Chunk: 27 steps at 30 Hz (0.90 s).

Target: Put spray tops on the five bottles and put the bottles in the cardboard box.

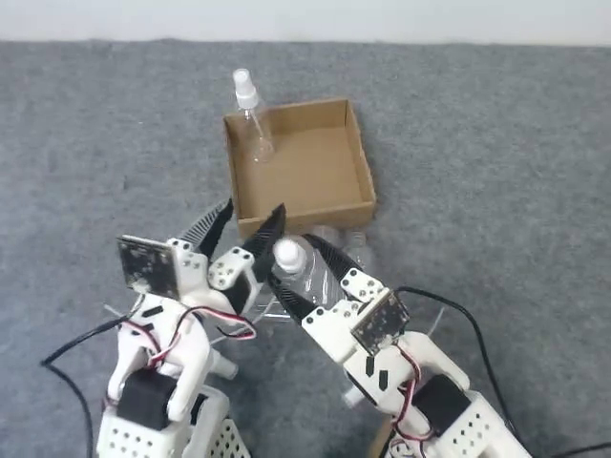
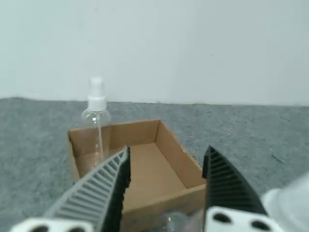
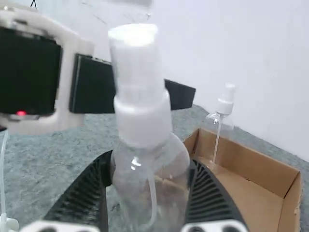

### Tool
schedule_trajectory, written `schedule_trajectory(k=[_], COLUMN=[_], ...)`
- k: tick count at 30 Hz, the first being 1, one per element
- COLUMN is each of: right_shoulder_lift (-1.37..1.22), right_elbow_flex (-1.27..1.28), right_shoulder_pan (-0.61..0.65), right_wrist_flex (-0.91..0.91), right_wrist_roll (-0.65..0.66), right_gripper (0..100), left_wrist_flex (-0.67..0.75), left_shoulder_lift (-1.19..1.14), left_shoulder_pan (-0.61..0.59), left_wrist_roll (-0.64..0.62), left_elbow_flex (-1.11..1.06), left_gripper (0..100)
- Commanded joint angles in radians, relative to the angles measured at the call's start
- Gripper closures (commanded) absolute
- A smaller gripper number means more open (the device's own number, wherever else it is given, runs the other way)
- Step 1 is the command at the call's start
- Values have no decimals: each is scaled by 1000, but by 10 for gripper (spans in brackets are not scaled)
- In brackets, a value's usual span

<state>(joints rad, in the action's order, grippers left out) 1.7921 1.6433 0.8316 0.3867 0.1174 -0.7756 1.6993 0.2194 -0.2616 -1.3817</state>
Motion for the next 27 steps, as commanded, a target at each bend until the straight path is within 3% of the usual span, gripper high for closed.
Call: schedule_trajectory(k=[1,7,22,27], right_shoulder_lift=[24,22,22,22], right_elbow_flex=[-61,-61,-8,3], right_shoulder_pan=[19,12,-160,-214], right_wrist_flex=[-30,-22,-24,-24], right_wrist_roll=[-5,-9,-11,-11], right_gripper=[991,991,991,991], left_wrist_flex=[-3,-5,-6,-64], left_shoulder_lift=[2,3,3,3], left_shoulder_pan=[83,63,-301,-462], left_wrist_roll=[44,46,-21,-25], left_elbow_flex=[10,27,153,151], left_gripper=[768,768,768,767])
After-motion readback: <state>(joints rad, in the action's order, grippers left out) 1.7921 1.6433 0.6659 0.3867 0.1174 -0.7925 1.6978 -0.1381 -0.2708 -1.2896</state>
